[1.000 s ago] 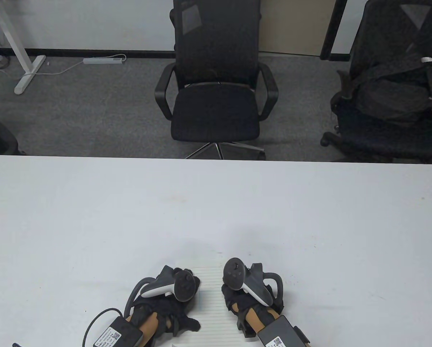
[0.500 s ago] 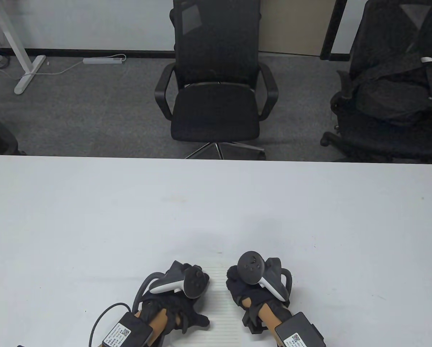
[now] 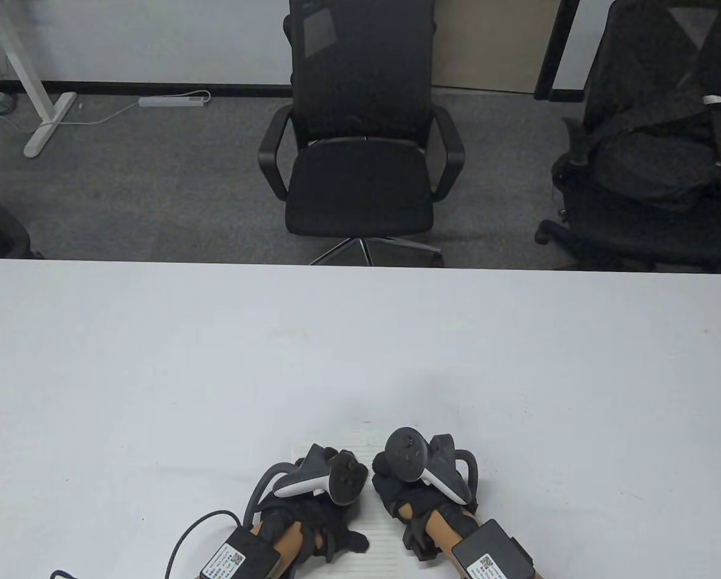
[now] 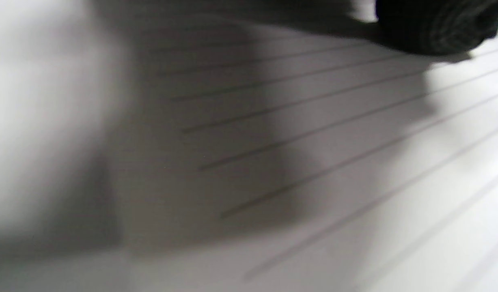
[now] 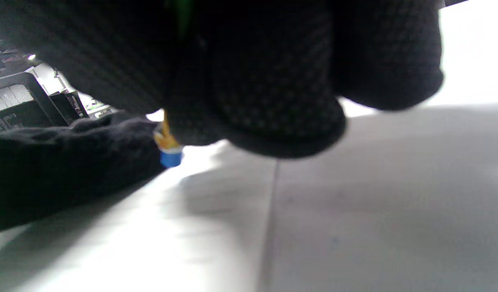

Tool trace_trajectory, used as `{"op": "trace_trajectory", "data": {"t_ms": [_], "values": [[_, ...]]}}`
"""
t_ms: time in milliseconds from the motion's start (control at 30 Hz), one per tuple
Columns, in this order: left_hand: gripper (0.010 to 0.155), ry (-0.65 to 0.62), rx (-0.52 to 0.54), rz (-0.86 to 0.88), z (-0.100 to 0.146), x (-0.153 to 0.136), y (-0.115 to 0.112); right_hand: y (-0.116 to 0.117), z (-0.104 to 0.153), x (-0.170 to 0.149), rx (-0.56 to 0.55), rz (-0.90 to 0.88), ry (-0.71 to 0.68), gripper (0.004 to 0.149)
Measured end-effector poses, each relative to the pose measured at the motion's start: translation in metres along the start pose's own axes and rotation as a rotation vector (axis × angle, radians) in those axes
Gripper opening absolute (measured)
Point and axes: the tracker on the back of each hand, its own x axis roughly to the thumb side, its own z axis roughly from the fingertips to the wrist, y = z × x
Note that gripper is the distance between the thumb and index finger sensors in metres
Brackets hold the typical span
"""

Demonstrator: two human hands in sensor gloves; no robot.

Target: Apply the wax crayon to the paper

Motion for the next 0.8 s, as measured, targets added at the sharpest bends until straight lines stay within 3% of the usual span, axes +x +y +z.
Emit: {"op": "trace_trajectory", "data": {"t_ms": [467,800], "values": [[0.108,0.002,-0.005,0.001,0.001,0.0,0.001,0.007,0.003,0.011,-0.03,0.098,-0.029,0.04],[0.108,0.005,-0.005,-0.001,0.001,0.0,0.001,0.008,0.03,0.016,0.027,0.124,-0.1,0.04]]}}
